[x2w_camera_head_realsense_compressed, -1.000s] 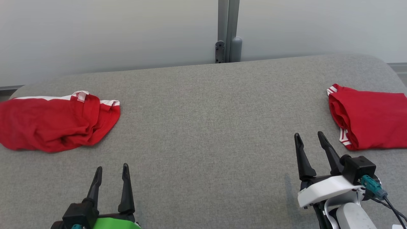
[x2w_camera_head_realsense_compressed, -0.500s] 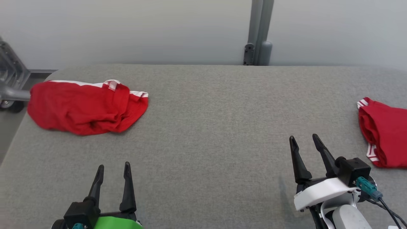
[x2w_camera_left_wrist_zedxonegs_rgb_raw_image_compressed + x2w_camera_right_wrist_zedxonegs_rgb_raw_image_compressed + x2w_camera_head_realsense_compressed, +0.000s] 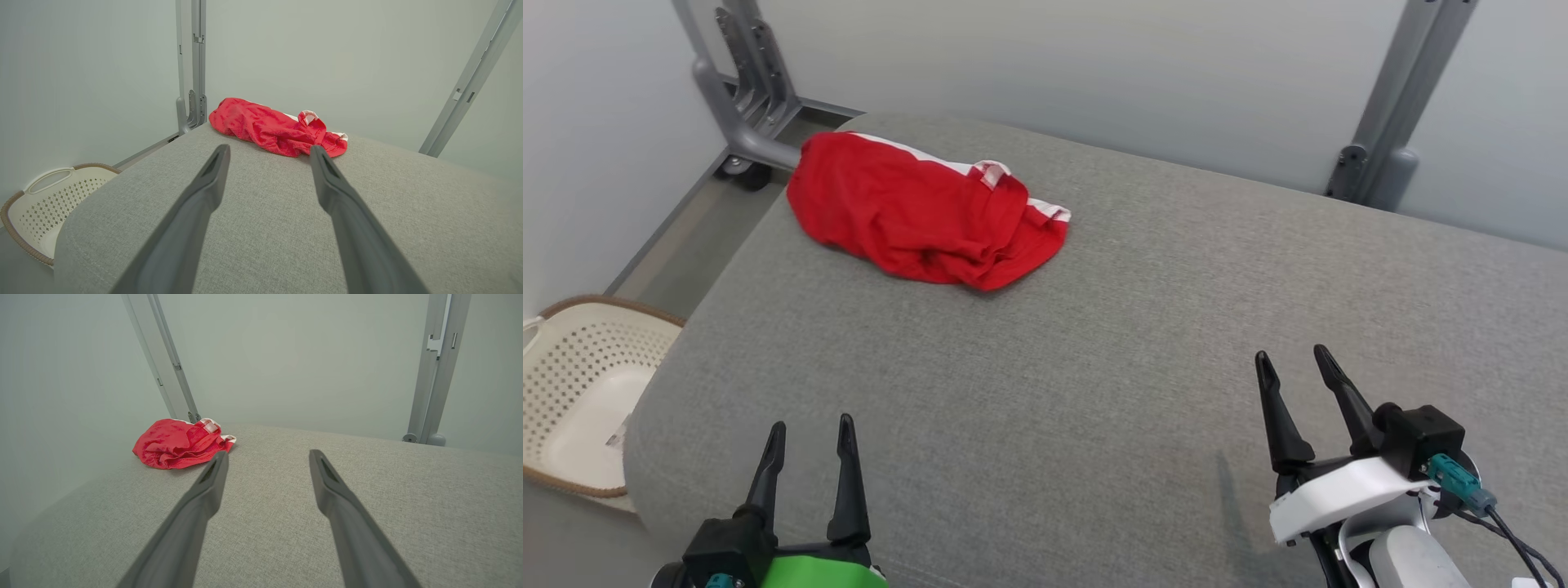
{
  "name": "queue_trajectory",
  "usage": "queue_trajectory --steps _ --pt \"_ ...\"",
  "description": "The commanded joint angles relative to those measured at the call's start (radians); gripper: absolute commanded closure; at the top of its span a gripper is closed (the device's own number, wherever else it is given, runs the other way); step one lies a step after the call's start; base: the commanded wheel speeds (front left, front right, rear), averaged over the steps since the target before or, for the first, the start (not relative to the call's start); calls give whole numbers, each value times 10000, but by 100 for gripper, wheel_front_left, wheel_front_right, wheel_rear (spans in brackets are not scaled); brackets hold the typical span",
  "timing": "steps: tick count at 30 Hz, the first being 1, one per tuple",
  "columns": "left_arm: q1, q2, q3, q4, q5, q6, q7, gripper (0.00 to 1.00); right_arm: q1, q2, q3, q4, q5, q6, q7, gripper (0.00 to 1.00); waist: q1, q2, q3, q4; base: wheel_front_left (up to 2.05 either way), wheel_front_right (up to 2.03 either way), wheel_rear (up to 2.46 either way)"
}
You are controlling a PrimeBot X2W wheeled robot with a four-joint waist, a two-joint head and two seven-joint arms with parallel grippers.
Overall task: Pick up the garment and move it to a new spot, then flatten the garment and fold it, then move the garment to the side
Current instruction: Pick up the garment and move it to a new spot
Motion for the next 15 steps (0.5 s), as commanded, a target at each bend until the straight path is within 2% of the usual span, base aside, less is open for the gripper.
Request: queue_trajectory --steps 1,9,15 --pt "44 19 11 -7 -58 11 -3 0 -62 -32 -5 27 -9 0 -24 0 1 0 96 966 0 0 0" --pt "61 19 3 -77 -140 94 -3 0 -237 -35 107 35 -58 0 -26 0 1 0 201 1110 0 0 0" --pt "-168 19 -174 23 -388 52 -3 0 -427 -39 20 -46 -175 0 7 0 1 0 489 776 0 0 0"
